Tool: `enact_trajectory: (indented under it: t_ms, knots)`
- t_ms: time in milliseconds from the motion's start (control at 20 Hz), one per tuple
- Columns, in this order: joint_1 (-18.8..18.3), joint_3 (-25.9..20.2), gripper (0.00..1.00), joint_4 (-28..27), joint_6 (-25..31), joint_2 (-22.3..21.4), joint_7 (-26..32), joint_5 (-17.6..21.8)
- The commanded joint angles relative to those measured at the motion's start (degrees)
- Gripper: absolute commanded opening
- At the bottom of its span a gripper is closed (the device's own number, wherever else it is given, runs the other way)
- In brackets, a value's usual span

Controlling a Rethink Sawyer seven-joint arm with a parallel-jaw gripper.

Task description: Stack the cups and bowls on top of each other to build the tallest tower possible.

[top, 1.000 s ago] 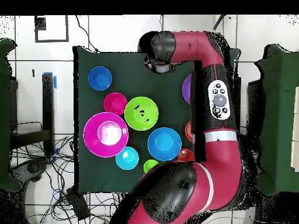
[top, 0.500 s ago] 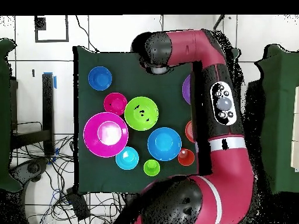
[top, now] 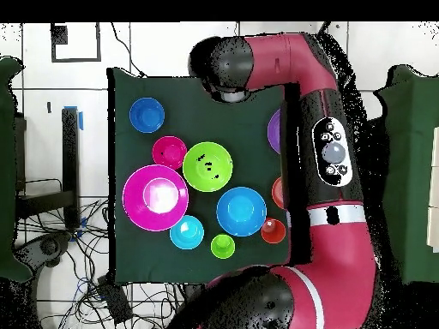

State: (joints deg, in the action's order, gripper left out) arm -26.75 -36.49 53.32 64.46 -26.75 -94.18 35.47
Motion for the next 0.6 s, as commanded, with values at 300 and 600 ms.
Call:
enact_trajectory:
  t_ms: [300, 600]
  knots:
    - [2.9, 0.9, 1.00, -7.0, 12.0, 4.5, 10.5, 0.9]
    - [-0.5, 3.2, 1.00, 12.0, 2.9, -5.5, 3.0, -3.3]
